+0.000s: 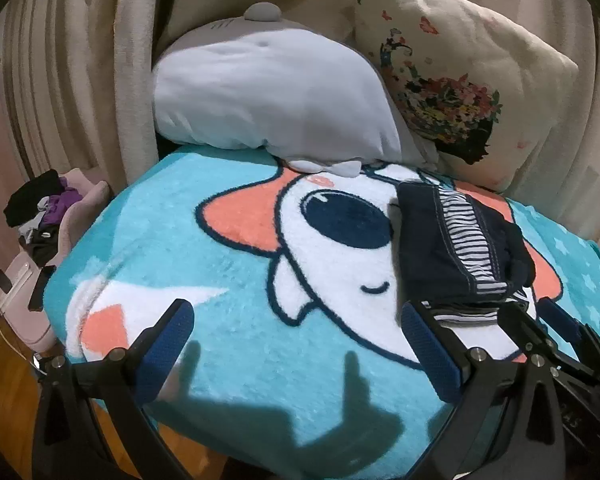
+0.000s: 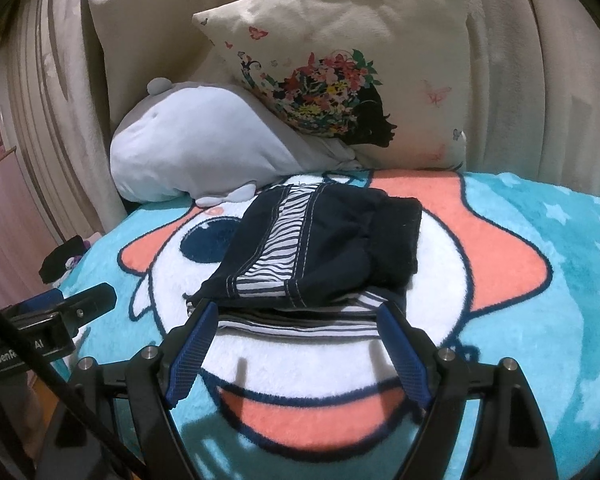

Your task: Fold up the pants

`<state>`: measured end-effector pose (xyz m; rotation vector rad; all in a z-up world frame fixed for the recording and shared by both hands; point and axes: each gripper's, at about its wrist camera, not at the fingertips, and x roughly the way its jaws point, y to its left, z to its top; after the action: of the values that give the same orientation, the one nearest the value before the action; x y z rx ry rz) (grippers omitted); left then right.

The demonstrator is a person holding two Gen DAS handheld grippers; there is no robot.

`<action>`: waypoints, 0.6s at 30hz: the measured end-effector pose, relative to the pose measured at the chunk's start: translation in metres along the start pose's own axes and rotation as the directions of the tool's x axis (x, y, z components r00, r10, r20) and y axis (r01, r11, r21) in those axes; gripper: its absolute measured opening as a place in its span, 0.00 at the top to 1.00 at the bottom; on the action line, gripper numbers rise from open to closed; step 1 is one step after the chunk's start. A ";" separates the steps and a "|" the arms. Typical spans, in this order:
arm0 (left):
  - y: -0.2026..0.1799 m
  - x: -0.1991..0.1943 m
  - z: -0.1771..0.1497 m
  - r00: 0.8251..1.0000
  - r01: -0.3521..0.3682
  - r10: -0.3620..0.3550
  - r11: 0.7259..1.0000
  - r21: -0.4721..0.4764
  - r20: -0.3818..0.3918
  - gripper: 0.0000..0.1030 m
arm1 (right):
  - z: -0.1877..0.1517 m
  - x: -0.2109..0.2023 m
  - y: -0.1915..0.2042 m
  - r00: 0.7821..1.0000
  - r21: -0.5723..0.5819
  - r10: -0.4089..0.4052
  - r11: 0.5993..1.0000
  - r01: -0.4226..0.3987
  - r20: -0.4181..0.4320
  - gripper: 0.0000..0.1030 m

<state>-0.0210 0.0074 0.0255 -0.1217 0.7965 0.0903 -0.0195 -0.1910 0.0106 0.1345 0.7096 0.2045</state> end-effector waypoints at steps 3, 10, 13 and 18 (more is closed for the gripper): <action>-0.001 0.000 0.000 1.000 0.005 -0.005 1.000 0.003 -0.003 0.00 | 0.000 0.000 0.001 1.000 -0.002 0.000 1.000 0.000 -0.001 0.17; 0.001 0.001 -0.001 1.000 0.010 -0.010 1.000 -0.006 -0.017 0.00 | 0.000 0.000 0.001 1.000 0.000 0.001 1.000 -0.001 -0.006 0.17; 0.001 0.001 -0.001 1.000 0.013 -0.013 1.000 -0.005 -0.021 0.00 | -0.001 0.000 0.000 1.000 0.003 0.001 1.000 -0.001 -0.007 0.17; 0.001 0.003 -0.002 0.999 0.019 -0.020 1.000 -0.007 -0.031 0.00 | -0.002 0.001 -0.001 1.000 0.000 -0.001 1.000 0.001 -0.015 0.17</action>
<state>-0.0199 0.0078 0.0218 -0.1377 0.8262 0.0730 -0.0194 -0.1913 0.0083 0.1326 0.7251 0.2047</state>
